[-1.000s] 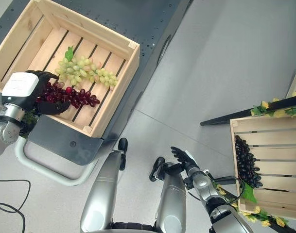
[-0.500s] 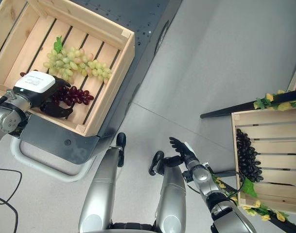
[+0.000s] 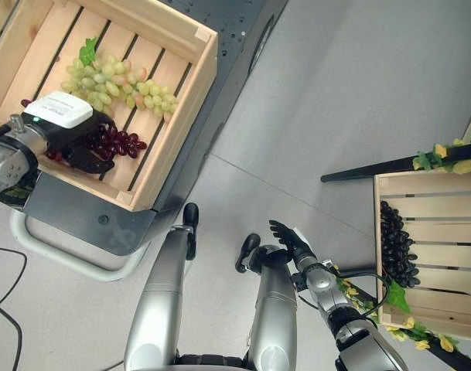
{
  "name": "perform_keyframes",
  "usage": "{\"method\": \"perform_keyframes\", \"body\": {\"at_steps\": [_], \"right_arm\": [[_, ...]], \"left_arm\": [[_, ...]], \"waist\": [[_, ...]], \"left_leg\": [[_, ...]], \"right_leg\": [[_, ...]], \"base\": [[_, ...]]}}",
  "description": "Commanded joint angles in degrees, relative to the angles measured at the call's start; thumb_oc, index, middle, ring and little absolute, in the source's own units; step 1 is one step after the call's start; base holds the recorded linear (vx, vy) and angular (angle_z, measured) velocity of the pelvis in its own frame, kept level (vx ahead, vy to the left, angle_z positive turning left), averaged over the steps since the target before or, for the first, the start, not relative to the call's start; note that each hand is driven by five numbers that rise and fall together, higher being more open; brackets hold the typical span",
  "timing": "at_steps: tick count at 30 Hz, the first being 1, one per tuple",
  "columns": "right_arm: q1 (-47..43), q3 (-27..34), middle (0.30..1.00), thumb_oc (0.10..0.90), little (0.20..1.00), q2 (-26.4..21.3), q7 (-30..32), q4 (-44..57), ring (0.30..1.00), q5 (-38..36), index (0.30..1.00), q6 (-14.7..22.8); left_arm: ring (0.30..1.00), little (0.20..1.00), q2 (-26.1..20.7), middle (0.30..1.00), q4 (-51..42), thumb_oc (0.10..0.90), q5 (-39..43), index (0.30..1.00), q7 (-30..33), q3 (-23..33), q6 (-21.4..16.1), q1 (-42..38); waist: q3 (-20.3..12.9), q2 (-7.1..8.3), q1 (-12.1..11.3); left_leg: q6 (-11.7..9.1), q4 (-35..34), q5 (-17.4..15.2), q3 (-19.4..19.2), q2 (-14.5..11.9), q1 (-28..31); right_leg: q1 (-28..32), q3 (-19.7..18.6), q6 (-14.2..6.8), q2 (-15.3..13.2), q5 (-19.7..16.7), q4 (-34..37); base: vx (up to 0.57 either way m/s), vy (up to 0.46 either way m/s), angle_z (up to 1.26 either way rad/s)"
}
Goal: Pick up the fruits from the basket on one side to the basket on the other side
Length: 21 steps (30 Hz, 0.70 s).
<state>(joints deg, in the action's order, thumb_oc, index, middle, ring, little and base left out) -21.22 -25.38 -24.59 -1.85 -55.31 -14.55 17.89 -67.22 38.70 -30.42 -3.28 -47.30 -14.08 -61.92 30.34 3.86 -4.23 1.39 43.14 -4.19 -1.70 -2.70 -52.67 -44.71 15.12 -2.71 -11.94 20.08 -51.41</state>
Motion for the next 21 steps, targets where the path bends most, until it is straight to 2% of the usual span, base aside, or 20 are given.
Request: {"method": "perform_keyframes", "body": {"at_steps": [1, 2, 5, 13, 21], "right_arm": [[2.04, 1.89, 0.9, 0.8, 0.9, -4.59, 2.31, 1.84, 0.9, -4.53, 0.9, 4.44], [1.93, 1.87, 0.9, 0.8, 0.9, -4.56, 1.94, 1.59, 0.9, -4.55, 0.9, 4.98], [1.63, 1.65, 0.9, 0.8, 0.9, -4.67, 1.71, 1.75, 0.9, -4.9, 0.9, 5.48], [1.74, 1.95, 0.9, 0.8, 0.9, -4.13, 0.56, 2.34, 0.9, -5.22, 0.9, 7.02], [2.63, 2.2, 0.9, 0.8, 0.9, -3.69, 0.96, 4.63, 0.9, -4.87, 0.9, 6.58]], "left_arm": [[0.552, 0.552, -2.63, 0.552, 4.71, 0.568, -4.67, 0.552, -6.39, -2.29, 8.6, -0.6], [0.3, 0.3, -2.29, 0.3, 5.42, 0.4, -5.06, 0.3, -7.36, -3.01, 9.22, -1.33], [0.3, 0.3, -1.83, 0.3, 5.59, 0.4, -5.31, 0.3, -8.49, -3.88, 10.38, -2.14], [0.3, 0.3, -2.41, 0.3, 4.81, 0.4, -8.29, 0.3, -7.28, -4.08, 10.35, -2.5], [0.3, 0.3, -2.83, 0.3, 7.66, 0.4, -9.46, 0.3, -2.75, 0.82, 4.49, 3.44]], "waist": [[-0.55, -0.21, 0.25], [-0.55, -0.13, 0.37], [-0.55, -0.21, 0.47], [-0.55, -0.33, 0.2], [-0.55, -0.78, -0.05]], "left_leg": [[2.21, 0.26, -10.95, -4.07, 1.59, 5.71], [2.26, 0.18, -10.97, -4.09, 1.49, 5.66], [2.09, -0.13, -10.86, -4.25, 1.4, 6.04], [1.68, -2.0, -10.59, -3.99, 1.4, 9.64], [1.24, -4.91, -10.51, -4.31, 1.54, 18.33]], "right_leg": [[0.21, 0.51, 0.04, 1.99, -7.31, 2.4], [0.07, 0.53, -0.01, 1.94, -7.34, 2.36], [0.5, 0.63, 0.04, 1.88, -7.25, 2.89], [3.73, 0.95, -0.3, 1.66, -7.67, 4.75], [11.85, 1.12, -0.39, 1.34, -7.42, 8.2]], "base": [[0.0, 0.0, 0.0], [0.0, 0.0, 0.0], [0.0, 0.0, 0.0], [-0.02, -0.04, 0.0], [-0.01, -0.036, -0.02]]}}
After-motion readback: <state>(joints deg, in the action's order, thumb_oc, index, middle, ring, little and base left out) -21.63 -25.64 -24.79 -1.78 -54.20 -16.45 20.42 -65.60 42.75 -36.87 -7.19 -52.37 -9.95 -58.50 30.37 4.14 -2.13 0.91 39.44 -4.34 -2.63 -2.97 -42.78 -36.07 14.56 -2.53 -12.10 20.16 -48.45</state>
